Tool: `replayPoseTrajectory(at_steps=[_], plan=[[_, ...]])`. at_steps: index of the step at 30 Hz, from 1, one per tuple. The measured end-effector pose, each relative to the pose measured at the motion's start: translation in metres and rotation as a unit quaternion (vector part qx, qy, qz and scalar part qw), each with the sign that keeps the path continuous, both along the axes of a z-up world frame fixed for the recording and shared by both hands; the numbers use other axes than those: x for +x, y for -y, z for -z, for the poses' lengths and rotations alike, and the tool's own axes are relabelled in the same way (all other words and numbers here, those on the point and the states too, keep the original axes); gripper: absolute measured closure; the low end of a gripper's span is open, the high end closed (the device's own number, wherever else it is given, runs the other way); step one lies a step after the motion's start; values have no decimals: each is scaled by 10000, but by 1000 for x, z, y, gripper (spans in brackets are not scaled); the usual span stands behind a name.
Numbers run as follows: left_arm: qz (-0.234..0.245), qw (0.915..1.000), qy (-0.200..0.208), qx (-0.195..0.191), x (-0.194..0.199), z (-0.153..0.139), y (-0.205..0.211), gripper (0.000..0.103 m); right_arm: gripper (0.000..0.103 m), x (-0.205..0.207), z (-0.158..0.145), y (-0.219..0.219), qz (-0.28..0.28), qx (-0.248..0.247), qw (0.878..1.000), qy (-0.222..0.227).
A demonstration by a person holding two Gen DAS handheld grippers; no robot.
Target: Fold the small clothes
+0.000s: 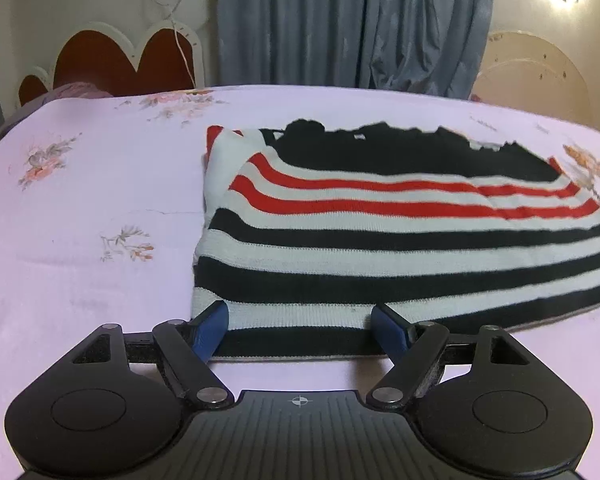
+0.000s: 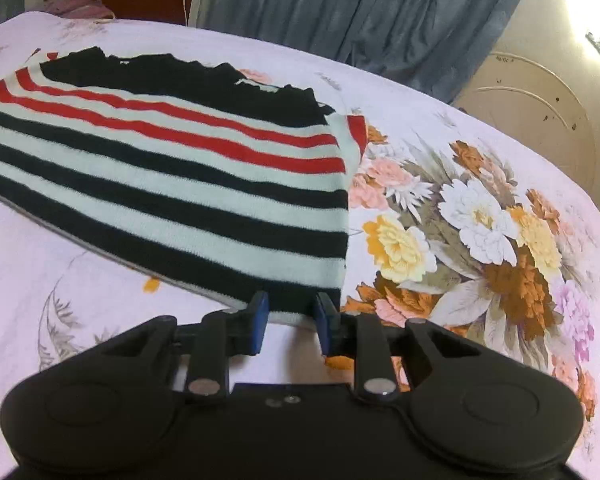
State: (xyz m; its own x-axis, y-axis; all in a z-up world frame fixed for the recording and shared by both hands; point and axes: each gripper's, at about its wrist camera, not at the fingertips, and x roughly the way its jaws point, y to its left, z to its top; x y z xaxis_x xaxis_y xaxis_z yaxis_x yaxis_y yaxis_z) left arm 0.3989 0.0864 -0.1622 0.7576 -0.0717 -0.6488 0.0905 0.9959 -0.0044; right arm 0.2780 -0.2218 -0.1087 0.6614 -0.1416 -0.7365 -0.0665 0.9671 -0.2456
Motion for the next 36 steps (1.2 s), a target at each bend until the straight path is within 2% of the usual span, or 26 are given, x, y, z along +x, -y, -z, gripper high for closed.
replayPoseTrajectory(at_steps=[2, 3, 5, 7, 8, 9, 11, 12, 14, 17, 19, 22, 26, 29, 33, 36], plan=[[73, 9999, 87, 32, -3, 3, 0, 25, 82, 2, -1, 3, -24, -7, 10000, -89], [132, 9998, 120, 106, -4, 5, 1, 25, 84, 0, -6, 3, 25, 10, 10000, 3], [162, 9997, 145, 93, -4, 5, 1, 25, 81, -7, -17, 4, 147, 120, 9990, 414], [164, 9998, 140, 55, -3, 5, 0, 25, 81, -2, -8, 7, 163, 136, 9996, 211], [179, 9997, 141, 79, -2, 6, 0, 25, 76, 0, 1, 6, 98, 48, 9999, 63], [179, 9997, 134, 102, -2, 6, 1, 25, 76, -3, 5, 2, -32, -141, 9998, 153], [104, 9999, 80, 86, -2, 2, 2, 25, 76, -2, 1, 1, 3, -154, 9999, 67], [22, 9999, 119, 30, -5, -2, 2, 25, 79, -3, -3, 4, 71, -47, 9999, 103], [-218, 9991, 323, -171, -19, -12, -3, 24, 78, -11, -11, 9, 162, 144, 9993, 306], [-584, 9952, 207, -759, -35, -10, -17, 25, 76, -24, -16, 15, 249, 382, 9980, 445], [-857, 9896, 52, -1152, -41, -2, -26, 25, 76, -30, -15, 15, 261, 555, 9972, 434], [-1401, 9729, 76, -1838, -44, 10, -42, 26, 77, -35, -17, 11, 149, 842, 9950, 519], [-1816, 9443, 89, -2743, -26, 23, -55, 38, 101, -27, -27, 3, -109, 1425, 9880, 588], [-1947, 9331, 194, -3016, -8, 30, -57, 38, 101, -14, -33, -7, -162, 1646, 9842, 631], [-2052, 9195, 329, -3337, 10, 35, -59, 39, 102, 24, -35, -27, -251, 2009, 9778, 539], [-2186, 9120, 320, -3457, 19, 41, -64, 69, 102, 56, -31, -46, -366, 2154, 9751, 389]])
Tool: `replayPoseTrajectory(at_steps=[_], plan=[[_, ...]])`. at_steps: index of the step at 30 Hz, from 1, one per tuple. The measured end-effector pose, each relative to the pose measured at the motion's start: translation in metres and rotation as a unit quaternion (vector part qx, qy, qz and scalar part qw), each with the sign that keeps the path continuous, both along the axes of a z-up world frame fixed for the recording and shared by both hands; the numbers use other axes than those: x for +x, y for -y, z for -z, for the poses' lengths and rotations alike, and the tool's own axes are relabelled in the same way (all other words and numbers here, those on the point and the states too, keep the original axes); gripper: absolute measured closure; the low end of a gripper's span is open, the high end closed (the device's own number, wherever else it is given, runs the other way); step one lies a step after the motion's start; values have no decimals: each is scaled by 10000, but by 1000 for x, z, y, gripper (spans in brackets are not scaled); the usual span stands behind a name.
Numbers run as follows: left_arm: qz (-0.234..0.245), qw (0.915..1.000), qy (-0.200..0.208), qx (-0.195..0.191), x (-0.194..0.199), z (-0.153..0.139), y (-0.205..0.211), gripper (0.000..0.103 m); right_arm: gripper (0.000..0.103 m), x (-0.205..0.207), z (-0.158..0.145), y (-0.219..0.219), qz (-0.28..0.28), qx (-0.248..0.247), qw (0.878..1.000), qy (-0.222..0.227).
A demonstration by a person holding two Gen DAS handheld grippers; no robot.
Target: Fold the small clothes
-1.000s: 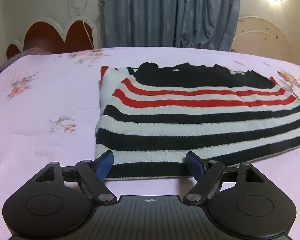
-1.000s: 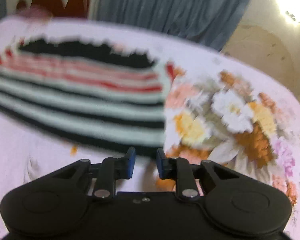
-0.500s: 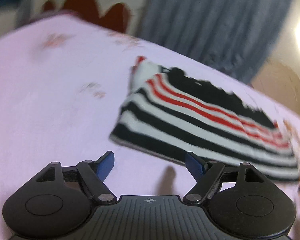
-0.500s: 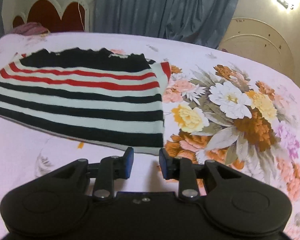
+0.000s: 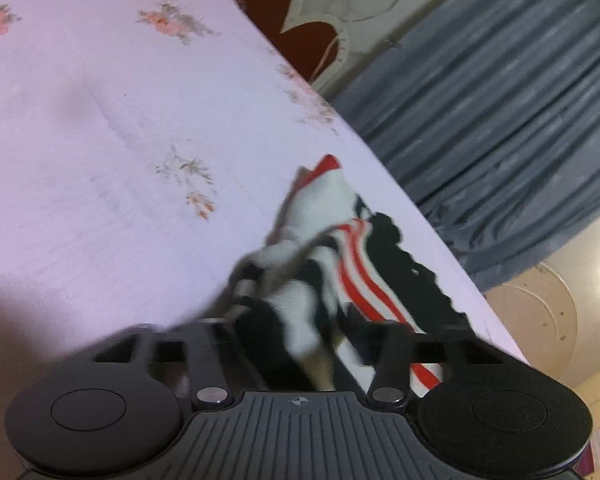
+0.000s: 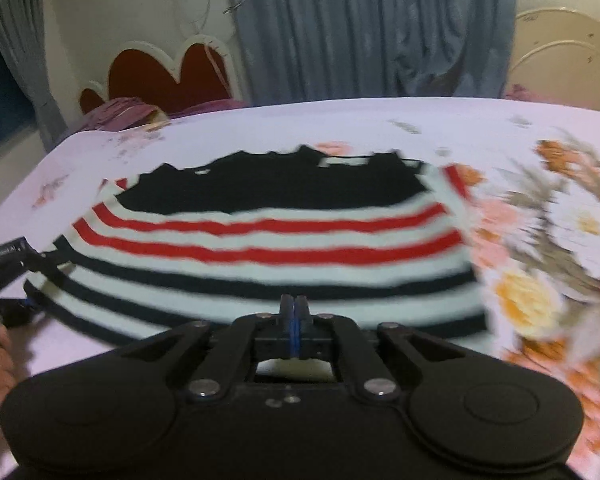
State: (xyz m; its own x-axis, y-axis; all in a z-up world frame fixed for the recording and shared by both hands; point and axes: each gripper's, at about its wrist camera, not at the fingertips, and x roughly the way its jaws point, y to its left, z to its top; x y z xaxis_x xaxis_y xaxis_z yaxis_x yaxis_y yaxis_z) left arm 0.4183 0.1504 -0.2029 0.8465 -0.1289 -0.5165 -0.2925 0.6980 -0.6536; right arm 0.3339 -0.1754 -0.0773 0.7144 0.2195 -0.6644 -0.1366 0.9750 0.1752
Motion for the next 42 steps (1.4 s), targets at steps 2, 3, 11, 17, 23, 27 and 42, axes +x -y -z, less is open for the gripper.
replayPoseTrajectory(at_steps=[2, 3, 11, 17, 23, 27, 42], plan=[[87, 9995, 17, -291, 5, 4, -6, 82, 102, 16, 2, -15, -111, 18, 9999, -23], [96, 9991, 44, -421, 4, 2, -9, 83, 102, 23, 3, -22, -160, 8, 9999, -31], [276, 9972, 70, -698, 5, 13, -20, 84, 103, 47, 28, -50, -342, -127, 9988, -328], [439, 9984, 266, -239, 9, -29, 0, 84, 103, 45, 28, -47, -355, -129, 9989, -287], [1268, 9857, 762, 803, 21, -132, 106, 85, 101, 25, 4, 7, 389, 650, 9971, 23], [2107, 9588, 907, 1675, 27, -165, 208, 84, 101, -1, -20, 82, 1075, 1111, 9876, 264], [2675, 9328, 435, 2375, 20, -143, 229, 65, 61, -40, -28, 203, 1358, 2327, 9630, 63]])
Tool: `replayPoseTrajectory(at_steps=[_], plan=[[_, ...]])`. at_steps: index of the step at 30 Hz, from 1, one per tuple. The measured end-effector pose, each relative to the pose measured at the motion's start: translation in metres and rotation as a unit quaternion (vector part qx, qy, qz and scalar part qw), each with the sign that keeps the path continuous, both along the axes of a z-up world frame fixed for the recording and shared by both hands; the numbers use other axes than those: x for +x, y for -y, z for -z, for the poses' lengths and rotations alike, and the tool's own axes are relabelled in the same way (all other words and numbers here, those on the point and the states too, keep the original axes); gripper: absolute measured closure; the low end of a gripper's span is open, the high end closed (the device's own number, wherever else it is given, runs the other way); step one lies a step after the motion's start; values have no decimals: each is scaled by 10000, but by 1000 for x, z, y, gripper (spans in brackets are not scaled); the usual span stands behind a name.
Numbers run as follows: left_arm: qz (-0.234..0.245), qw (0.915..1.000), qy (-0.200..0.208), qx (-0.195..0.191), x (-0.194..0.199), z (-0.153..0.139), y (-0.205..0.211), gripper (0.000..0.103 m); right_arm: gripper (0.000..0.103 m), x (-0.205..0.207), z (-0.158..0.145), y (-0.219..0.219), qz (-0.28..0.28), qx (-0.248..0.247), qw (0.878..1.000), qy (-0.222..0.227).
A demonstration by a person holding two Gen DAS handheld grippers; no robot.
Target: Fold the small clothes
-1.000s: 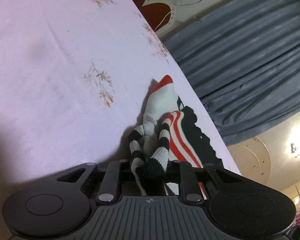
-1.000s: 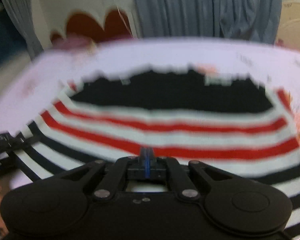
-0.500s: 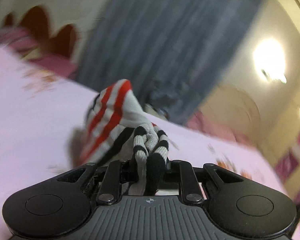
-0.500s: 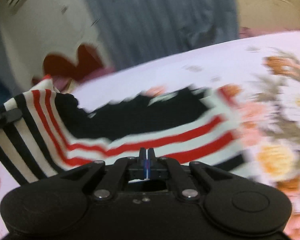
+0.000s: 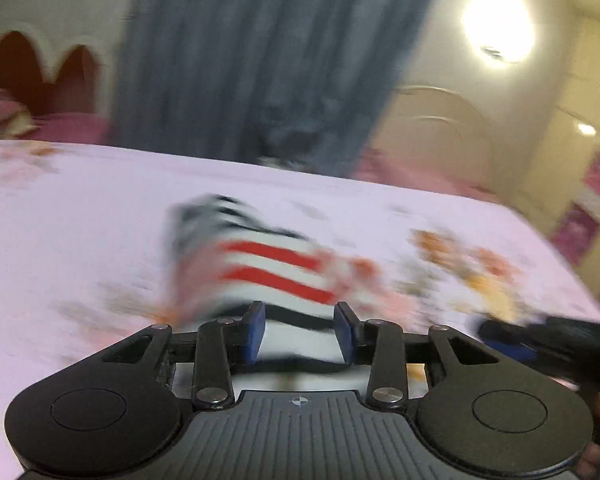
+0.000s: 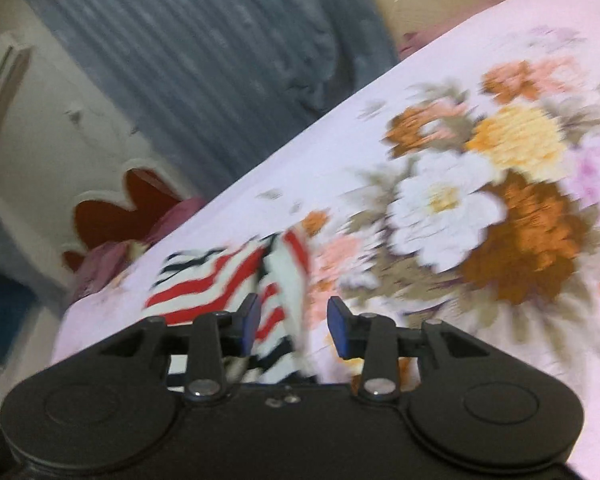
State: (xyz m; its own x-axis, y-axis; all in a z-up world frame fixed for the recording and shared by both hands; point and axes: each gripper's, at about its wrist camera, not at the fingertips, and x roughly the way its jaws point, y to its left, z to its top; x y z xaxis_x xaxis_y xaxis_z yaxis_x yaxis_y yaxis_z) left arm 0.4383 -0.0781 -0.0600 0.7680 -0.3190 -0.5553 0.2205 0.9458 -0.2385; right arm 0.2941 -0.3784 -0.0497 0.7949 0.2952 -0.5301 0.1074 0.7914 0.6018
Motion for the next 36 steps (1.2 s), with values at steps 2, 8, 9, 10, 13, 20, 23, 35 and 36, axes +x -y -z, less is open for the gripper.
replayPoseTrajectory(at_steps=[2, 8, 9, 10, 13, 20, 23, 35, 36], plan=[[-121, 9998, -183, -13, 26, 10, -20, 65, 52, 12, 3, -19, -236, 57, 9997, -79], [112, 9974, -697, 165, 65, 51, -27, 66, 49, 66, 18, -59, -732, -109, 9968, -288], [139, 9971, -684, 307, 65, 54, -24, 66, 50, 73, 21, -63, -758, -173, 9964, -349], [163, 9967, -660, 433, 65, 59, -22, 66, 50, 82, 24, -67, -799, -270, 9954, -446], [260, 9965, -584, 539, 55, 60, -14, 66, 51, 103, 40, -77, -933, -443, 9921, -718], [470, 9978, -190, 418, 53, 58, -15, 75, 85, 99, 24, -106, -1150, -1413, 9831, -183], [729, 9961, 44, 500, 47, 48, 0, 76, 85, 71, -6, -113, -1114, -2026, 9719, 453], [1380, 9824, -500, 1154, 66, 38, 40, 76, 76, 85, 24, -72, -663, -1938, 9787, -148], [1301, 9845, -398, 1105, 70, 33, 37, 76, 76, 86, 16, -71, -523, -2018, 9780, 8]])
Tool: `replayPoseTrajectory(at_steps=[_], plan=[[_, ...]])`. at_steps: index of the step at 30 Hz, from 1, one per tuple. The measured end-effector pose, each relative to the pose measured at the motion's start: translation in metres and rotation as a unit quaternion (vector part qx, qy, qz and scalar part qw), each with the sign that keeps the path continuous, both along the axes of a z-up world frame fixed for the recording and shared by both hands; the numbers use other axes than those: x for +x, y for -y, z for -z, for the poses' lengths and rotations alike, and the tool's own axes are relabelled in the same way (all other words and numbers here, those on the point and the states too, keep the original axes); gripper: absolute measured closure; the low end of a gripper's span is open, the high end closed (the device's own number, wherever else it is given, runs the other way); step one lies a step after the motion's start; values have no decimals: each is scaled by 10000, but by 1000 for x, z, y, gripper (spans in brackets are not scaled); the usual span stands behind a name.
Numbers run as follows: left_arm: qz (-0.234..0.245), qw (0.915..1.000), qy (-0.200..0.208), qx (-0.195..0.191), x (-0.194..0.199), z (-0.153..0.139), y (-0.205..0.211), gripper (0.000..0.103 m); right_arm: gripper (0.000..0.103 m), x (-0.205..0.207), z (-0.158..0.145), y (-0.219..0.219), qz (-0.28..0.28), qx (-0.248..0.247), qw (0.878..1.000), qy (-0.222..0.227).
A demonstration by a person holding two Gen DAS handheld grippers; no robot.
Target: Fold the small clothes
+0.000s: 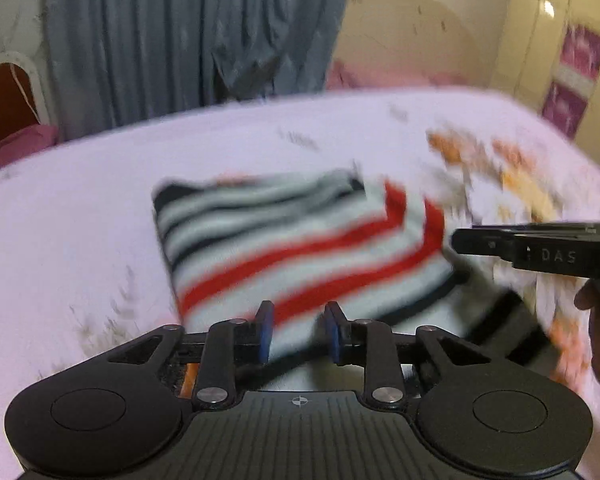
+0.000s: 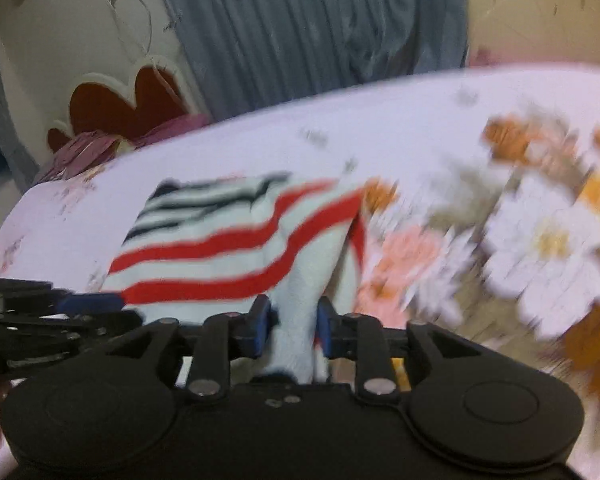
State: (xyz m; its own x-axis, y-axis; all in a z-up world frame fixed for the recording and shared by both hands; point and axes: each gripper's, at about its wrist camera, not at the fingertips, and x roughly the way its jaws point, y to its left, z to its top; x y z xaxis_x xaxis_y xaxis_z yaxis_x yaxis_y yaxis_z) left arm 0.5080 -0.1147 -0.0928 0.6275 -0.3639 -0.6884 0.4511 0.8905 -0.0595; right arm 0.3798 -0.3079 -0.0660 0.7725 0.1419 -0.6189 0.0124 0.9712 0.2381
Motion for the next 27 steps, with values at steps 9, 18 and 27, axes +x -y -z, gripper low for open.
replayPoseTrajectory(at_steps=[9, 18, 27], plan=[[-19, 9982, -538, 249, 61, 29, 7, 76, 100, 81, 34, -6, -211, -1004, 9920, -733], [272, 9991, -286, -182, -4, -1, -14, 76, 86, 24, -20, -6, -372, -548, 9977, -123], [138, 9981, -549, 255, -84, 28, -30, 76, 103, -57, 20, -35, -1472, -1646, 9733, -631]])
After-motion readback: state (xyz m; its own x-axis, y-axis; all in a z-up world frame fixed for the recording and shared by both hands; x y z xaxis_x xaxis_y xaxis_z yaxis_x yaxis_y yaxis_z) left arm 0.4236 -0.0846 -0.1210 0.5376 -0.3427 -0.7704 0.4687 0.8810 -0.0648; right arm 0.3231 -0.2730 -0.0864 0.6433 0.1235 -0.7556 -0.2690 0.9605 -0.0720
